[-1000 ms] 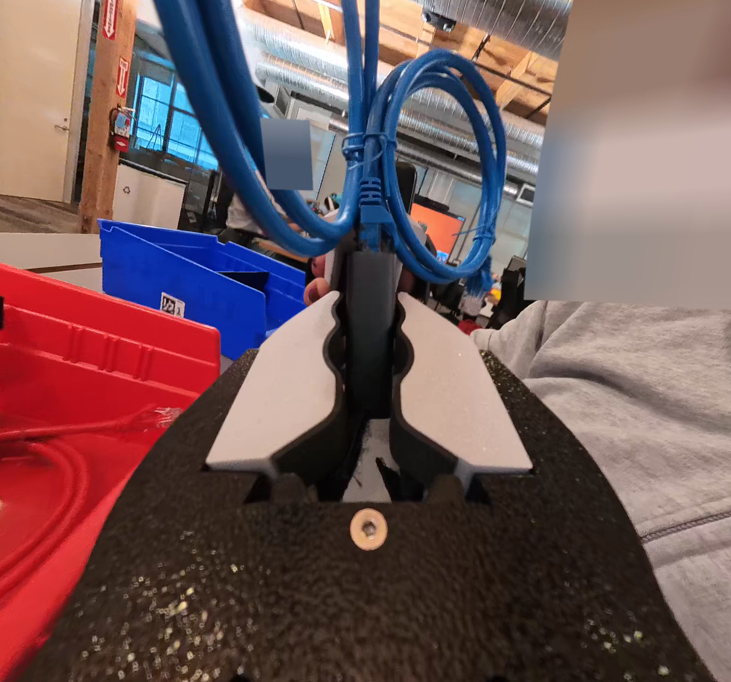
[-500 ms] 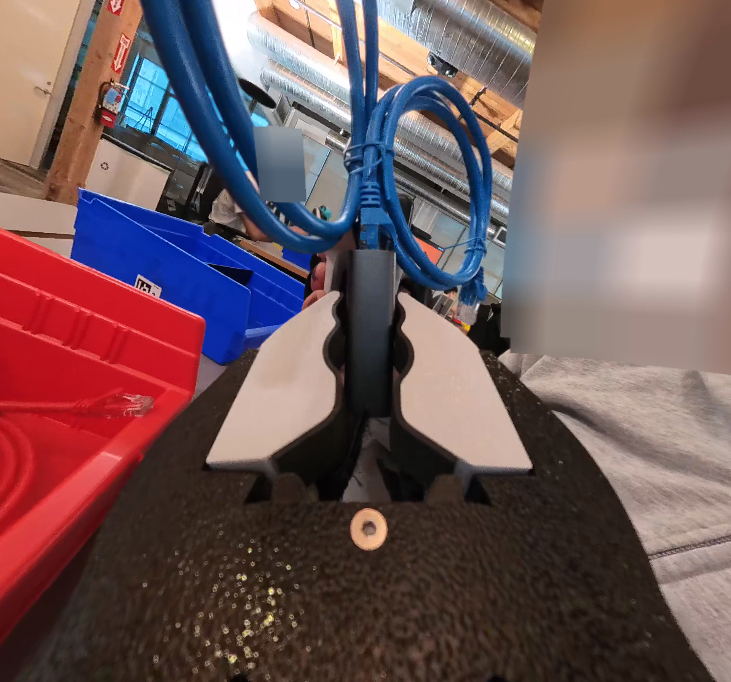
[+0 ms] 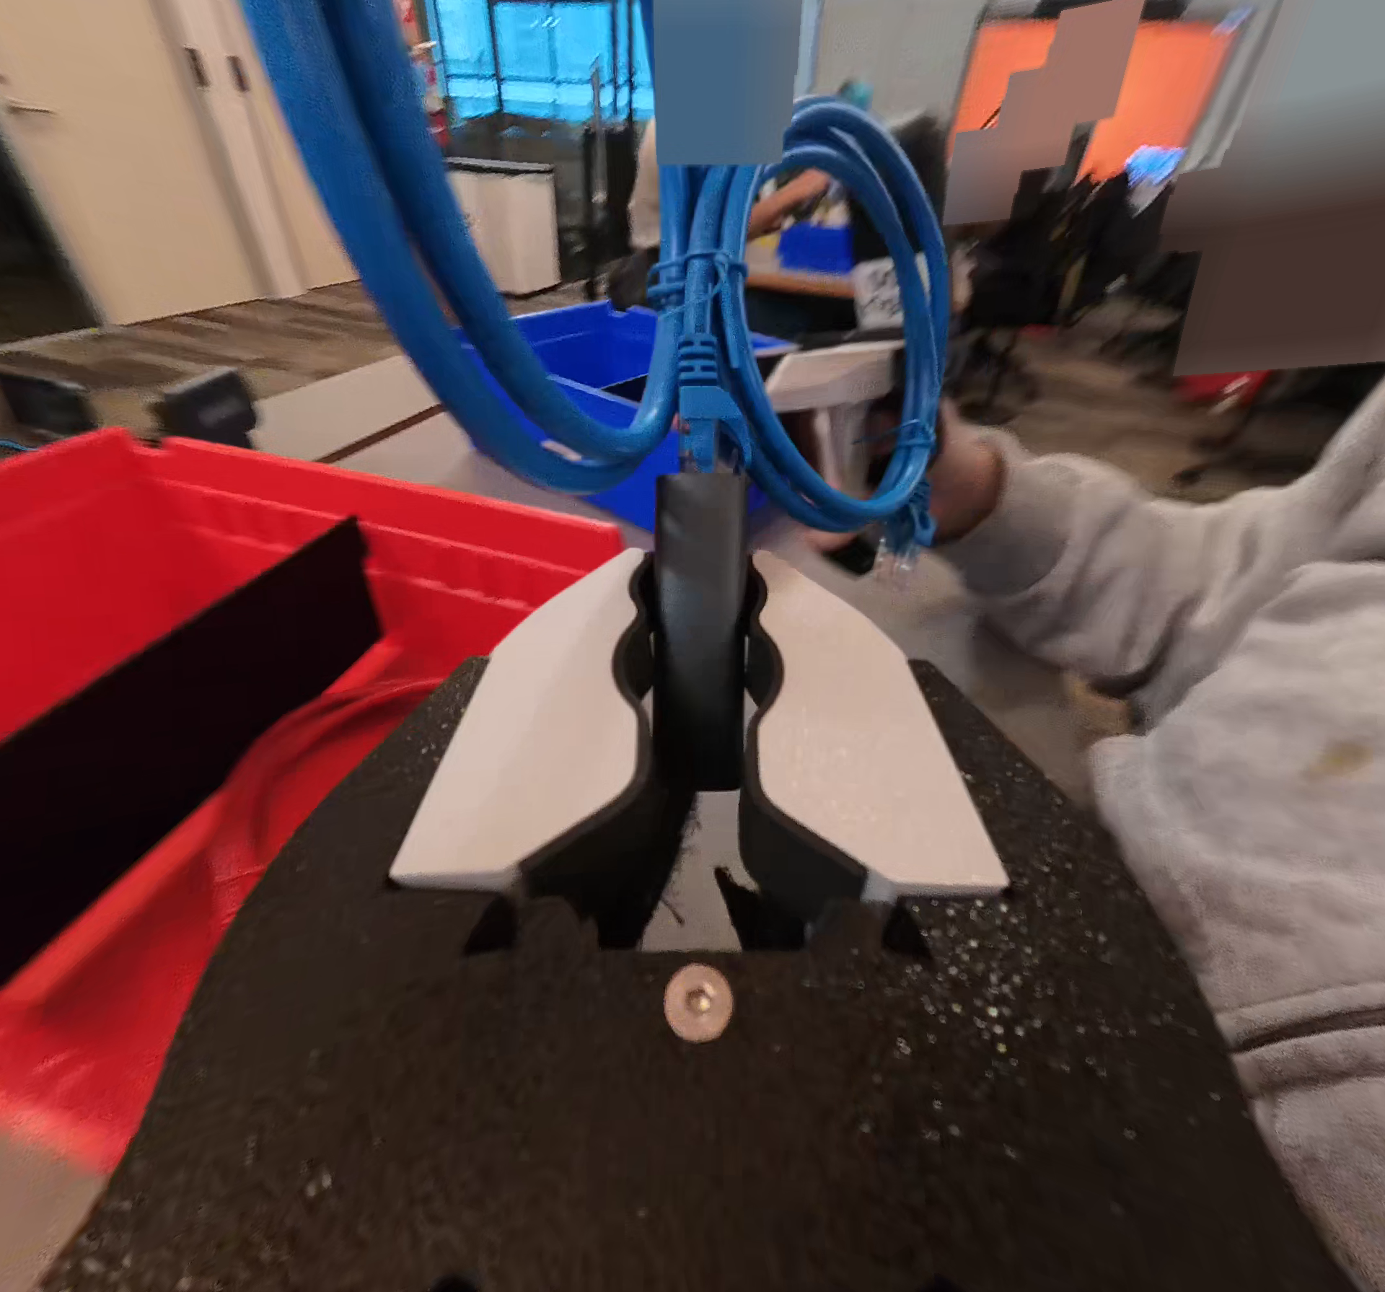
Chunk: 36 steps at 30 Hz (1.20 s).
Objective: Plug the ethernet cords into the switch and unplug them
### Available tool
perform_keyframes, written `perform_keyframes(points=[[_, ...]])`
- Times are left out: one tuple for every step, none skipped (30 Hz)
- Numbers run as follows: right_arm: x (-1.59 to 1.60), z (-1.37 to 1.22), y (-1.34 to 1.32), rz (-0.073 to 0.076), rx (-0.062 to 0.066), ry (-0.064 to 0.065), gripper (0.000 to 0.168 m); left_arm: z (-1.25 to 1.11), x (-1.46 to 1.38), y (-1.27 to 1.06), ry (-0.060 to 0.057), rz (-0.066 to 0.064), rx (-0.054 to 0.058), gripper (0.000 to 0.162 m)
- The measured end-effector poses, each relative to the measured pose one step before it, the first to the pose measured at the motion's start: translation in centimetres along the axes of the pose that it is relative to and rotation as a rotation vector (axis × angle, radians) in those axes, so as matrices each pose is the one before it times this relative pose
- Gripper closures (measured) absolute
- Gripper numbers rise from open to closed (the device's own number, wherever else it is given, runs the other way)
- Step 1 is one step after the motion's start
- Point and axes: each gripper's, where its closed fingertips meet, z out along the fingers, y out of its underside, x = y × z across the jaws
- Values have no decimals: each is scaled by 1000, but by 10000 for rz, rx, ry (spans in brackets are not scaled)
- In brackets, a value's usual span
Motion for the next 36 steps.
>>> perform_keyframes(points=[[864, -1116, -545, -472, -50, 719, 129, -351, -612, -25, -433, 440, -314, 142], [915, -1178, -940, -483, 156, 803, 129, -300, -632, -13, -444, 404, -277, 142], [882, -1117, -1145, -483, 206, 800, 129, -249, -697, 32, -538, 473, -297, 142], [619, -991, -1233, -529, 199, 689, 129, -178, -666, 108, -532, 495, -335, 142], [175, -830, -1286, -611, 220, 502, 130, -108, -569, 125, -444, 427, -335, 142], [-351, -604, -1274, -717, 225, 300, 131, -16, -529, 182, -417, 421, -341, 142], [-844, -300, -1146, -799, 201, 87, 136, 41, -472, 288, -402, 511, -409, 142], [-1325, 102, -947, -848, 158, -136, 140, 93, -286, 223, -314, 513, -360, 142], [-1672, 541, -589, -850, 18, -312, 142, 114, -157, 124, -276, 576, -302, 142], [-1994, 879, -92, -875, -269, -534, 142, 121, -121, 80, -301, 694, -275, 142], [-2227, 1048, 314, -981, -522, -719, 139, 95, -149, 70, -336, 741, -272, 142], [-1842, 1108, 484, -1105, -660, -524, 135, 97, -201, 149, -375, 815, -324, 141], [-1113, 1047, 430, -1248, -632, -89, 132, 75, -162, 232, -325, 787, -365, 141], [-637, 872, 153, -1361, -438, 236, 131, 59, -105, 254, -269, 653, -362, 141], [-537, 728, -141, -1267, -221, 306, 131, -12, -53, 174, -228, 529, -264, 141], [-727, 689, -347, -950, -45, 130, 131, -92, 73, 0, -142, 409, -122, 141], [-764, 692, -160, -573, -115, 9, 131, -159, 211, -128, -30, 286, -9, 141], [-591, 746, 202, -308, -273, 22, 126, -190, 82, -150, -134, 237, 1, 141], [-501, 698, 346, -228, -302, 37, 118, -209, 29, -100, -205, 415, -34, 141], [-488, 566, 328, -210, -254, -2, 114, -196, 59, -54, -174, 482, -59, 141], [-258, 463, 107, -132, -73, 105, 109, -162, 203, -29, -67, 477, -58, 142], [-170, 370, -55, -25, 54, 102, 106, -149, 270, -81, -43, 489, 20, 142], [-276, 288, -156, 11, 99, -20, 104, -132, 340, -110, 24, 321, 11, 142], [-211, 218, -198, -33, 130, 13, 104, -168, 421, -286, 108, 289, 137, 142], [-19, 157, -170, -149, 113, 148, 104, -187, 407, -377, 96, 271, 176, 142], [-6, 114, -63, -319, 48, 170, 108, -204, 285, -371, 43, 244, 132, 142], [-94, -3, -53, -436, 56, 100, 111, -199, 117, -310, -44, 175, 117, 142], [-25, -85, -128, -354, 104, 114, 115, -186, -116, -59, -127, 125, 30, 141], [-93, -108, -170, -183, 96, 26, 122, -203, -182, -140, -81, -54, 140, 142], [-22, -144, -226, -80, 119, 23, 126, -186, -113, -122, 56, -172, 149, 142], [107, -161, -178, -43, 104, 51, 128, -179, -114, -143, 59, -137, 179, 141], [90, -166, -140, 87, 117, -17, 129, -179, -95, -180, 31, 4, 185, 141], [38, -178, -91, 226, 124, -98, 130, -164, -19, -195, 27, 117, 167, 140], [176, -197, 1, 336, 109, -7, 135, -150, -65, -191, -13, 12, 152, 139], [105, -230, 23, 413, 134, -84, 137, -218, -30, -340, 14, -177, 263, 139], [3, -246, -27, 574, 183, -178, 138, -246, 48, -327, 90, -317, 271, 139]])
